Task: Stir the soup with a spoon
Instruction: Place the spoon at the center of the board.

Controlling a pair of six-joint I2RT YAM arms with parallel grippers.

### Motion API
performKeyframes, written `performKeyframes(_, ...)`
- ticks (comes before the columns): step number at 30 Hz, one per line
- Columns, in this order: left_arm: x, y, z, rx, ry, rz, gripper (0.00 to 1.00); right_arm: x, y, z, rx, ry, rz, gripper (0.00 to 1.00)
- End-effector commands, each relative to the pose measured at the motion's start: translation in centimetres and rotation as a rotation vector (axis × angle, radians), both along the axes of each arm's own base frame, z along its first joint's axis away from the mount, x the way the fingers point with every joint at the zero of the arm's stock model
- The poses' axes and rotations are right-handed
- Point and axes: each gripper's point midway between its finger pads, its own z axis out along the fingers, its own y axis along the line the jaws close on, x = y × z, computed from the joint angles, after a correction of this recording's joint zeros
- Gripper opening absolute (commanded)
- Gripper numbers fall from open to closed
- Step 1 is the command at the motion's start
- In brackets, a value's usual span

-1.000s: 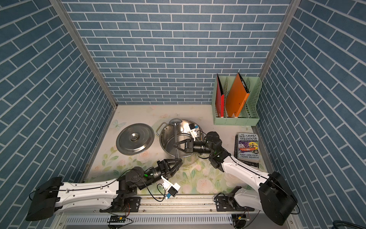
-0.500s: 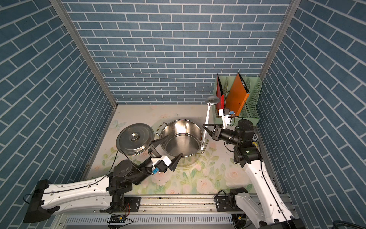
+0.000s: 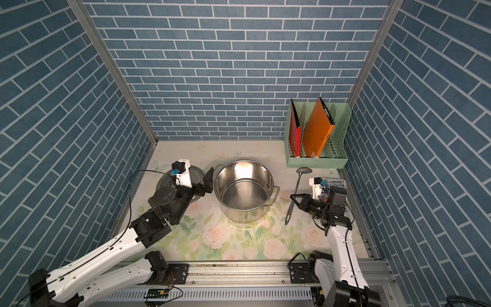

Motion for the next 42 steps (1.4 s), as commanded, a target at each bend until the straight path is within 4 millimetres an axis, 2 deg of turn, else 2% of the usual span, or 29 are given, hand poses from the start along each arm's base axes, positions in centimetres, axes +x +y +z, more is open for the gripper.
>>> performKeyframes(1, 0.0, 1.1, -1.6, -0.028, 0.053, 0.034, 1.0, -0.2, 1.4, -0.7, -0.029, -0.063, 0.095, 0.0)
performKeyframes(8, 0.1, 3.3, -2.9, -0.01, 0.072, 0.114, 1.0, 0.1, 3.3, -5.2, -0.024, 0.005, 0.159, 0.0)
performKeyframes(13, 0.0, 5.0, -3.8, -0.01, 0.067, 0.162, 1.0, 0.2, 4.2, -7.1, -0.03, 0.024, 0.202, 0.0)
performKeyframes(17, -0.2, 5.6, -3.8, -0.019, 0.056, 0.179, 1.0, 0.1, 5.1, -8.2, -0.031, 0.04, 0.249, 0.0)
performKeyframes(36, -0.4, 6.4, -3.9, -0.016, 0.048, 0.209, 1.0, -0.4, 4.9, -12.6, -0.092, 0.184, 0.263, 0.0)
performKeyframes(42, -0.6, 6.7, -3.7, -0.023, 0.04, 0.214, 1.0, -0.5, 4.0, -14.1, -0.169, 0.234, 0.239, 0.14)
